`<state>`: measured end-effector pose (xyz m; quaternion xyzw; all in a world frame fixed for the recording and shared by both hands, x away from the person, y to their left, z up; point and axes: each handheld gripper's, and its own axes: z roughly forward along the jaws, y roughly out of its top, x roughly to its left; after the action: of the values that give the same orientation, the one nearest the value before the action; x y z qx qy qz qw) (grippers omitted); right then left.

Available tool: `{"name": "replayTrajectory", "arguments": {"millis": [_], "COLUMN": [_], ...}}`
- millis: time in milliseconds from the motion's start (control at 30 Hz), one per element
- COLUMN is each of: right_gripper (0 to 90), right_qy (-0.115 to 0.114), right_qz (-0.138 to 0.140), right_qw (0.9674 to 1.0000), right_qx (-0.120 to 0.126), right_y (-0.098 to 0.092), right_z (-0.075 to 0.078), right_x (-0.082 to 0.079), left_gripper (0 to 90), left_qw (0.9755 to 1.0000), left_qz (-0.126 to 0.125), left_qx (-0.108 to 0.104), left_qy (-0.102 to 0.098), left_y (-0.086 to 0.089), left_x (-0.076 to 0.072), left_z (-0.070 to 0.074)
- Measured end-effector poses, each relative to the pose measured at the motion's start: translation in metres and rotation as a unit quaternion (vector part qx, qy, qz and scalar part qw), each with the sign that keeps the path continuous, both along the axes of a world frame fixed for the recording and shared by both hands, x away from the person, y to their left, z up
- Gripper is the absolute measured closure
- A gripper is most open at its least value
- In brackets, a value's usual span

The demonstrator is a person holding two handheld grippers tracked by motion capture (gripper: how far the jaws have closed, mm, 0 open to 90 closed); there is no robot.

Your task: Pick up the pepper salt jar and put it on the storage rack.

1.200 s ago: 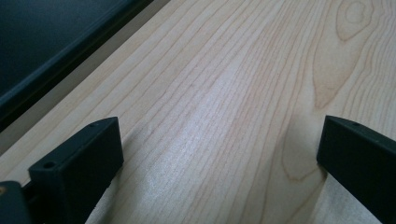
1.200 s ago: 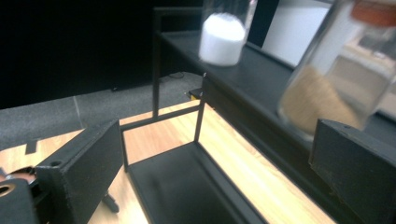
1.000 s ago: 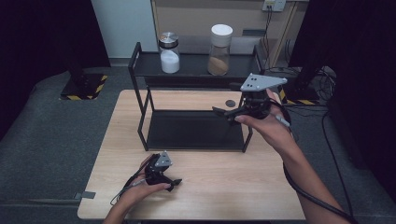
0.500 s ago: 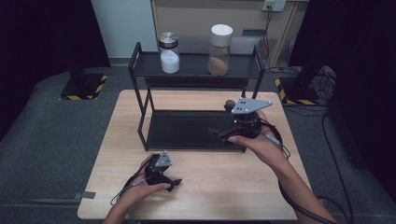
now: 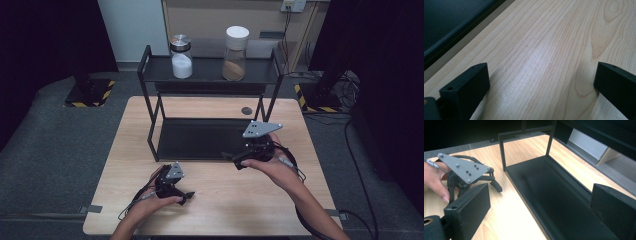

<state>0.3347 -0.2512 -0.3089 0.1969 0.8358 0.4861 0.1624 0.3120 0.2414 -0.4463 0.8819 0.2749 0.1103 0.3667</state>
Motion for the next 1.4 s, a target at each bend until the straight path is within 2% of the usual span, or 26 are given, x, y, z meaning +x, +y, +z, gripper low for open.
{"name": "replayTrajectory", "arguments": {"millis": [267,600,800,833,900,933,967,1167,1400], "right_gripper": [4.5,4.6,4.7,4.7,4.7,4.7,4.8,4.8,5.0], "right_qy": [0.006,0.033,0.061,0.061,0.075,0.075,0.084,0.100,0.111], "right_qz": [-0.001,-0.003,0.002,0.002,0.005,0.005,0.008,0.004,0.000], "right_qw": [0.9999,0.9991,0.9973,0.9973,0.9958,0.9958,0.9947,0.9922,0.9908], "right_qx": [-0.010,-0.026,-0.042,-0.042,-0.052,-0.052,-0.060,-0.073,-0.077], "right_y": [0.001,-0.005,-0.008,-0.008,-0.009,-0.009,-0.010,-0.013,-0.023], "right_z": [-0.014,-0.048,-0.073,-0.073,-0.084,-0.084,-0.093,-0.110,-0.124], "right_x": [-0.004,-0.009,-0.012,-0.012,-0.012,-0.012,-0.012,-0.012,-0.012], "left_gripper": [0.0,0.0,0.0,0.0,0.0,0.0,0.0,0.0,0.0], "left_qw": [1.0000,1.0000,1.0000,1.0000,1.0000,1.0000,1.0000,1.0000,1.0000], "left_qz": [0.000,0.000,0.000,0.000,0.000,0.000,0.000,0.001,0.001], "left_qx": [0.000,0.000,0.000,0.000,0.000,0.000,0.000,0.000,0.000], "left_qy": [0.000,0.000,0.000,0.000,0.000,0.000,0.000,0.000,0.000], "left_y": [0.000,0.000,0.000,0.000,0.000,0.000,0.000,0.000,0.000], "left_x": [0.000,0.000,0.000,0.000,0.000,0.000,0.000,0.000,-0.001], "left_z": [0.000,0.000,0.000,0.000,0.000,0.000,0.000,0.000,0.000]}}
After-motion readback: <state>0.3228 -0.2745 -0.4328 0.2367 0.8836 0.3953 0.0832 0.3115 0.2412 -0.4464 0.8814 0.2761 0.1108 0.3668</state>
